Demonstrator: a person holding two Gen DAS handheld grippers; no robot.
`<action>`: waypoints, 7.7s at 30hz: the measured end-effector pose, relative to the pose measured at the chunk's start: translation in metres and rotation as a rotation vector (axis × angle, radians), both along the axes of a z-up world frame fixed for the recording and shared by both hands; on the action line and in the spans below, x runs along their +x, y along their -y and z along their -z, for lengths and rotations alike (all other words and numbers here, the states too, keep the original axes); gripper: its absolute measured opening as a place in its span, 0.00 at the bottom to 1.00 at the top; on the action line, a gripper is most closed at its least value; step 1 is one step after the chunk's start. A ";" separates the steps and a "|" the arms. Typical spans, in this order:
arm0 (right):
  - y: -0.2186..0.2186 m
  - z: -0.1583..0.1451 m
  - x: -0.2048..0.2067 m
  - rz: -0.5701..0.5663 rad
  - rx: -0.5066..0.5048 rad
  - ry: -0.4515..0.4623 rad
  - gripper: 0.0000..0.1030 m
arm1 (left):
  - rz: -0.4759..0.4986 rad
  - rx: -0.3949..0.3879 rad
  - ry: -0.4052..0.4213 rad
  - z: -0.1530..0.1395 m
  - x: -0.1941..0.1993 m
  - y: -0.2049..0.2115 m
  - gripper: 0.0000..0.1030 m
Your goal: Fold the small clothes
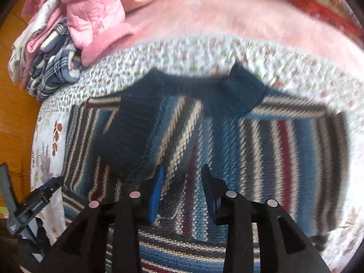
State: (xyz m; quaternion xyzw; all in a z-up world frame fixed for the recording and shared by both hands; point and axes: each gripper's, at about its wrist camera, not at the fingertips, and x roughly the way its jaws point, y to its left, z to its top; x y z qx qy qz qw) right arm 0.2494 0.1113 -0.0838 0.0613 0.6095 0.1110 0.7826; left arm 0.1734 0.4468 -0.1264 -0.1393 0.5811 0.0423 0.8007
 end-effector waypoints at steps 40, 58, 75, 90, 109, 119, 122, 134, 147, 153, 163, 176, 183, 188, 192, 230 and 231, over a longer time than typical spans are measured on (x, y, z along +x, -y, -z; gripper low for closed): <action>0.117 -0.010 -0.027 0.114 0.081 -0.054 0.18 | 0.050 -0.001 -0.030 0.012 0.004 0.008 0.63; 0.150 0.031 -0.016 0.195 0.184 -0.070 0.06 | 0.064 -0.018 -0.015 0.015 0.006 0.010 0.64; 0.148 0.018 -0.044 0.142 0.066 -0.058 0.17 | 0.118 0.003 -0.055 0.004 -0.009 0.013 0.70; 0.176 -0.038 -0.233 0.075 0.061 -0.115 0.56 | 0.228 -0.090 -0.226 -0.032 -0.187 0.029 0.79; 0.183 0.029 -0.345 0.157 0.049 -0.391 0.56 | 0.138 -0.086 -0.424 0.024 -0.282 0.013 0.79; 0.178 0.036 -0.341 0.166 0.036 -0.365 0.10 | 0.189 -0.097 -0.404 0.027 -0.278 0.051 0.44; 0.181 0.029 -0.339 0.181 0.088 -0.347 0.09 | 0.192 -0.136 -0.392 0.024 -0.281 0.067 0.17; 0.211 -0.025 -0.304 0.220 0.353 -0.227 0.09 | 0.164 -0.336 -0.178 -0.031 -0.258 0.060 0.07; 0.211 -0.050 -0.206 0.235 0.302 -0.193 0.08 | 0.113 -0.361 -0.048 -0.059 -0.151 0.023 0.07; 0.221 -0.037 -0.159 0.272 0.322 -0.215 0.08 | 0.081 -0.375 -0.028 -0.052 -0.105 0.010 0.07; 0.232 0.019 -0.107 0.335 0.367 -0.325 0.09 | 0.049 -0.359 -0.129 -0.007 -0.052 0.017 0.13; 0.256 0.027 -0.092 0.373 0.295 -0.325 0.28 | -0.055 -0.526 -0.155 -0.005 -0.024 -0.007 0.44; 0.249 0.018 -0.086 0.293 0.272 -0.272 0.30 | 0.027 -0.387 -0.060 -0.034 -0.020 -0.010 0.47; 0.215 0.003 -0.074 0.094 0.208 -0.184 0.46 | 0.215 -0.197 -0.041 -0.033 -0.017 0.023 0.55; 0.196 0.006 -0.069 0.004 0.164 -0.157 0.55 | 0.334 -0.064 -0.060 -0.019 -0.018 0.042 0.56; 0.216 -0.069 -0.072 -0.095 0.265 0.006 0.10 | 0.352 -0.200 0.285 -0.112 -0.016 0.059 0.08; 0.217 -0.073 -0.068 -0.082 0.269 0.019 0.10 | 0.339 -0.200 0.298 -0.116 -0.015 0.057 0.08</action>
